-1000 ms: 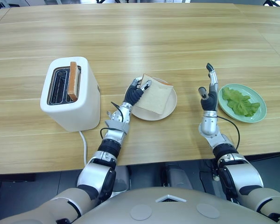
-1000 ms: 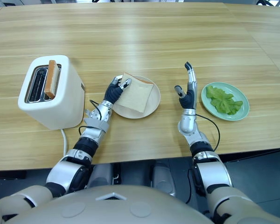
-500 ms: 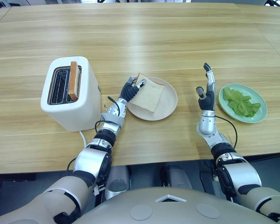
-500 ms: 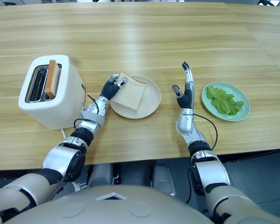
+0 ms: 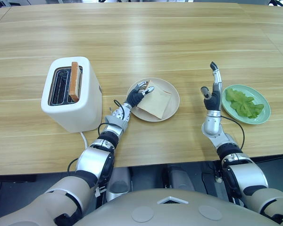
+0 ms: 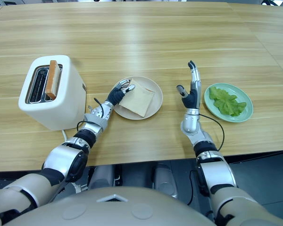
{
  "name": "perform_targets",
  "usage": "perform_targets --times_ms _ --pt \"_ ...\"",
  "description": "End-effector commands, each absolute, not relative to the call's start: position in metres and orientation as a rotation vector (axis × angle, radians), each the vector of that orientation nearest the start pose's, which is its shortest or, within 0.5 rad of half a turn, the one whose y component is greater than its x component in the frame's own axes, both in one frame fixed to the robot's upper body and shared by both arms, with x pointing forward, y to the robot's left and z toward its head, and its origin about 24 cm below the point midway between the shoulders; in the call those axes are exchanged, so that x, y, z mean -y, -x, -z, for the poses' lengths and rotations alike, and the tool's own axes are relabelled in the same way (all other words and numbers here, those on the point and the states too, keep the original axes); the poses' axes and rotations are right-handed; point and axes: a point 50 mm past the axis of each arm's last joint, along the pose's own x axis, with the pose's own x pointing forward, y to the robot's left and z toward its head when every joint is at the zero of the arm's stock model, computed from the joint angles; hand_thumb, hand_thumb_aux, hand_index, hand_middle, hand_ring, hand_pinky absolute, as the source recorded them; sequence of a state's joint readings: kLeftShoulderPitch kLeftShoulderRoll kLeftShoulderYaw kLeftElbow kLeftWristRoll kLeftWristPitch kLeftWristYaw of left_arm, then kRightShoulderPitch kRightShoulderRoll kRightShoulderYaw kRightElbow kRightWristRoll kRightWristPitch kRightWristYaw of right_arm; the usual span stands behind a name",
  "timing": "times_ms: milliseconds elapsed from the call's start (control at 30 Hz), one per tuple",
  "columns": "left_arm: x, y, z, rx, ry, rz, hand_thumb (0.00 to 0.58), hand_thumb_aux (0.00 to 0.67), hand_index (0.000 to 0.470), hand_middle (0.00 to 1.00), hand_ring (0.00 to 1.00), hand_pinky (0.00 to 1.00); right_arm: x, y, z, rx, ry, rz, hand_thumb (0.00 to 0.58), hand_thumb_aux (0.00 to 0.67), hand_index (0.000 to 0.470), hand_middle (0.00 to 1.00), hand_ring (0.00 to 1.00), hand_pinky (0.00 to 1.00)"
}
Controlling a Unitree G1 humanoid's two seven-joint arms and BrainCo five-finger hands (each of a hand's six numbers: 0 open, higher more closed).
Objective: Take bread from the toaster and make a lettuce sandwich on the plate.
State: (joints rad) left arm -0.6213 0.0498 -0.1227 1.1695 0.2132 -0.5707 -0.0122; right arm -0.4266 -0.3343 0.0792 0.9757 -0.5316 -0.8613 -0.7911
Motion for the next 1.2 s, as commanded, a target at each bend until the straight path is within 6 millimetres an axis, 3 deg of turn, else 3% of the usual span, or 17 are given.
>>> perform_targets --times_ms 33,267,433,733,1200 --pt "-0.102 -0.328 -0.003 -0.001 -0.386 0.347 0.000 0.000 0.000 0.00 0.00 0.00 0.232 -0.297 -0.045 0.502 0.748 0.410 0.000 0.000 0.000 0.00 0.00 0.00" --pt "-0.103 -0.326 -0.001 0.008 -0.432 0.338 0.000 0.000 0.000 0.00 0.00 0.00 0.294 -0.290 -0.053 0.388 1.042 0.612 0.000 0.000 0.000 0.00 0.00 0.00" --pt "-0.108 -0.323 0.000 0.037 -0.457 0.315 0.000 0.000 0.000 0.00 0.00 0.00 0.334 -0.281 -0.049 0.198 1.297 0.683 0.000 0.000 0.000 0.00 0.00 0.00" --pt "-0.134 -0.310 -0.012 0.205 -0.515 0.215 0.000 0.000 0.000 0.00 0.00 0.00 0.357 -0.272 -0.029 -0.171 1.526 0.600 0.000 0.000 0.000 0.00 0.00 0.00" --pt "-0.139 -0.266 -0.042 0.450 -0.542 0.145 0.000 0.000 0.000 0.00 0.00 0.00 0.375 -0.259 -0.013 -0.478 1.501 0.501 0.000 0.000 0.000 0.00 0.00 0.00"
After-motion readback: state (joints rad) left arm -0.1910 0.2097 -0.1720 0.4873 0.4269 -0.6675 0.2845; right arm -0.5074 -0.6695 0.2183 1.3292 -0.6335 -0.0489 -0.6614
